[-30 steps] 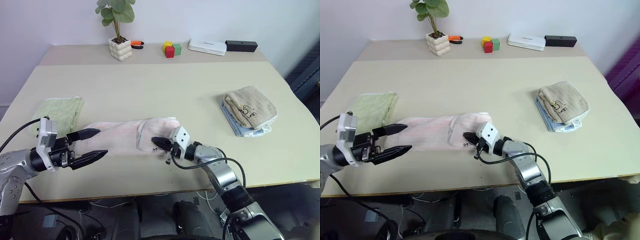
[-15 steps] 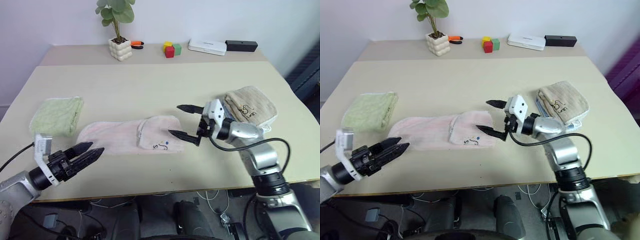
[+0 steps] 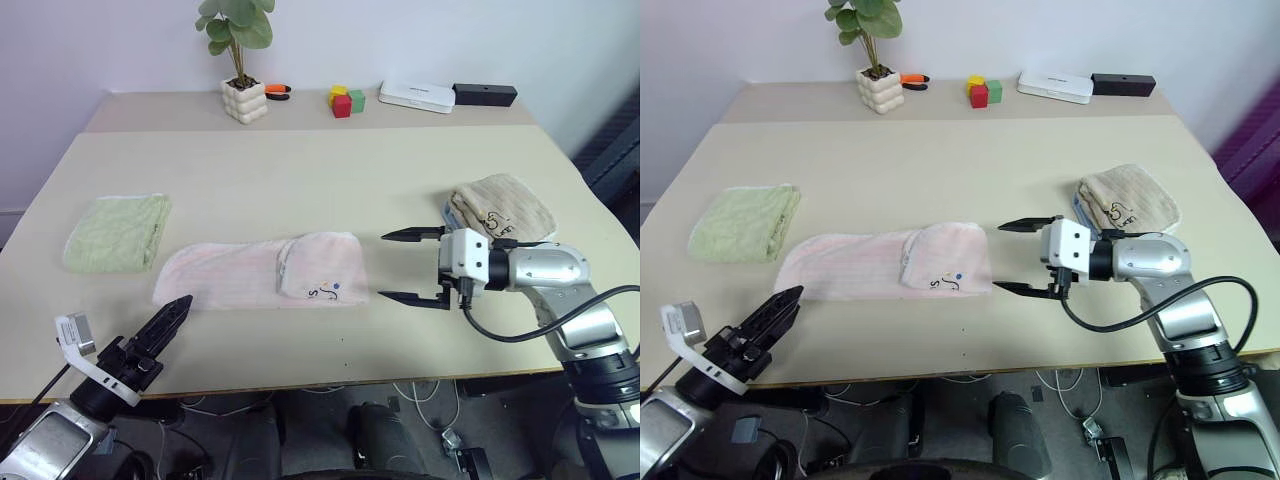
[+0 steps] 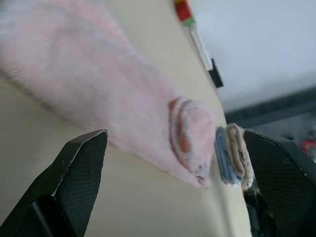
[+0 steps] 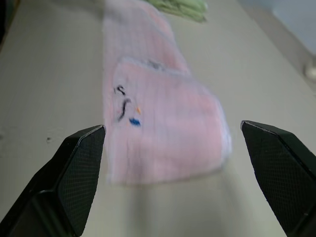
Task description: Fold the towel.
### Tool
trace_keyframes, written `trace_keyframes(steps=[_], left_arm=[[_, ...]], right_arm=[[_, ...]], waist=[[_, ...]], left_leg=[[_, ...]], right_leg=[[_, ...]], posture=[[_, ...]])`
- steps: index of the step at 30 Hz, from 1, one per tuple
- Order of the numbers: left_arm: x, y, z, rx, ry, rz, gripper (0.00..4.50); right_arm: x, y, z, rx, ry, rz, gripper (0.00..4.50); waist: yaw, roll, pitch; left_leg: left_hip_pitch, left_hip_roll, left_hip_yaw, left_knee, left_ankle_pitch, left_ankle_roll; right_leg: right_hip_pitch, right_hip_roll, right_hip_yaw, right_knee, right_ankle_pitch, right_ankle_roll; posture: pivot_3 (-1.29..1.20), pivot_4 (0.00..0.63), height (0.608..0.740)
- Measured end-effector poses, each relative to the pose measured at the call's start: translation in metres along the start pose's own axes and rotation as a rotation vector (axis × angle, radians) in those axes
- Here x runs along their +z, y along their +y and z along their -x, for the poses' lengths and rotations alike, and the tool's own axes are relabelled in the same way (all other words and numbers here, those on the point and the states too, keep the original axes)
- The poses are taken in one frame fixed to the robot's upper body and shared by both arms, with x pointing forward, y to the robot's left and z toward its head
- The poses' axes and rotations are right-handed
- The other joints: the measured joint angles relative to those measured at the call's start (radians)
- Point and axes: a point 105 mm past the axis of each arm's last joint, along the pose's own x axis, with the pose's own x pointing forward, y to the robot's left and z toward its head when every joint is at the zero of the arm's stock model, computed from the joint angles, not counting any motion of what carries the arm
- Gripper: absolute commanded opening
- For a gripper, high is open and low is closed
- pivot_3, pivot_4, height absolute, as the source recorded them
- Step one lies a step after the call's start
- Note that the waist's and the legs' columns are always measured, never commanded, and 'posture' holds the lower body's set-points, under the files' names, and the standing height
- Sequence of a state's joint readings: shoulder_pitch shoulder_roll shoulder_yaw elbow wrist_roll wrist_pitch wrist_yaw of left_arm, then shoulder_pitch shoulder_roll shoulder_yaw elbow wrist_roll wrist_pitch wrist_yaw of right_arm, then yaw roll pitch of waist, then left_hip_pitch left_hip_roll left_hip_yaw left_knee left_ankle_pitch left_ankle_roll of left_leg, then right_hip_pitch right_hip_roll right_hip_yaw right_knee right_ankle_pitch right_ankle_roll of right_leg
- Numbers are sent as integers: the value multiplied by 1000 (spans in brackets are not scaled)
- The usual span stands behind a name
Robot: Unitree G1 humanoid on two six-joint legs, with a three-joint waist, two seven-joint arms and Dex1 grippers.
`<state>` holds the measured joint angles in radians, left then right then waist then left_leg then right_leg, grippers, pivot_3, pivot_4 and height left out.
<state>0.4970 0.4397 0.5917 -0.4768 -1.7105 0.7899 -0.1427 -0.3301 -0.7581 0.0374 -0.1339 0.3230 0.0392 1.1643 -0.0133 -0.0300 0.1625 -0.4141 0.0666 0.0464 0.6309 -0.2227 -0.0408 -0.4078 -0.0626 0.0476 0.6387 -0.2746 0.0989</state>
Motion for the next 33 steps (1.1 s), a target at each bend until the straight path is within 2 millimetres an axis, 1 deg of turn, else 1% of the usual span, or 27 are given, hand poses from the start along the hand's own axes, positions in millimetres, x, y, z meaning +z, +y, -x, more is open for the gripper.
trace_keyframes(steps=[3,6,9,12,16,19,23,27,30,31,33], left_arm=[[0,2,-6,10,-34,62,4500],[4,5,-11,22,-74,133,4500],[4,6,-16,28,-102,204,4500],[5,11,-18,50,-148,265,4500],[-7,17,-18,89,-137,316,4500],[-7,23,-14,117,-173,358,4500],[0,28,-13,128,-222,386,4500],[14,33,-22,133,-275,371,4500],[20,34,-28,134,-293,375,4500],[22,38,-31,136,-304,391,4500],[23,39,-31,136,-309,395,4500]], right_arm=[[0,-1,1,-17,-3,-15,4478],[0,3,0,-18,-5,-20,4478],[-1,5,0,-25,-5,-25,4478],[-2,5,0,-31,-4,-28,4478],[-2,4,0,-39,-3,-28,4478],[-1,4,-3,-45,-9,-28,4478],[1,3,-7,-41,-18,-19,4478],[0,6,-10,-26,-13,-22,4478],[0,5,-11,-28,-6,-14,4478],[1,3,-11,-31,-8,-6,4478],[2,2,-12,-34,-9,-4,4478]], waist=[[1,0,0],[2,0,0],[1,0,0],[1,0,0],[1,0,0],[1,0,0],[3,0,0],[3,1,0],[2,1,-1],[3,2,-1],[2,2,-1]], left_leg=[[0,0,0,0,0,0],[0,0,0,0,0,0],[0,0,0,0,0,0],[0,0,0,0,0,0],[0,-1,0,0,0,0],[0,0,0,0,0,0],[0,-1,0,0,0,0],[0,-1,0,0,0,0],[1,-1,0,0,0,0],[1,-1,0,0,0,0],[2,-1,0,0,0,0]], right_leg=[[1,0,0,-1,0,0],[2,0,0,-3,0,0],[3,-1,0,-4,0,-1],[4,-1,0,-5,1,-1],[4,-1,0,-6,1,-1],[4,-1,0,-6,1,-1],[4,-1,0,-7,1,-2],[5,-1,0,-7,1,-2],[5,-1,0,-8,1,-2],[5,0,0,-8,1,-2],[6,-1,0,-8,1,-2]], posture=[[0,150,740],[0,150,740],[0,150,740],[0,150,740],[0,150,740],[0,150,740],[0,150,740],[0,150,740],[0,150,740],[0,150,740],[0,150,740]])
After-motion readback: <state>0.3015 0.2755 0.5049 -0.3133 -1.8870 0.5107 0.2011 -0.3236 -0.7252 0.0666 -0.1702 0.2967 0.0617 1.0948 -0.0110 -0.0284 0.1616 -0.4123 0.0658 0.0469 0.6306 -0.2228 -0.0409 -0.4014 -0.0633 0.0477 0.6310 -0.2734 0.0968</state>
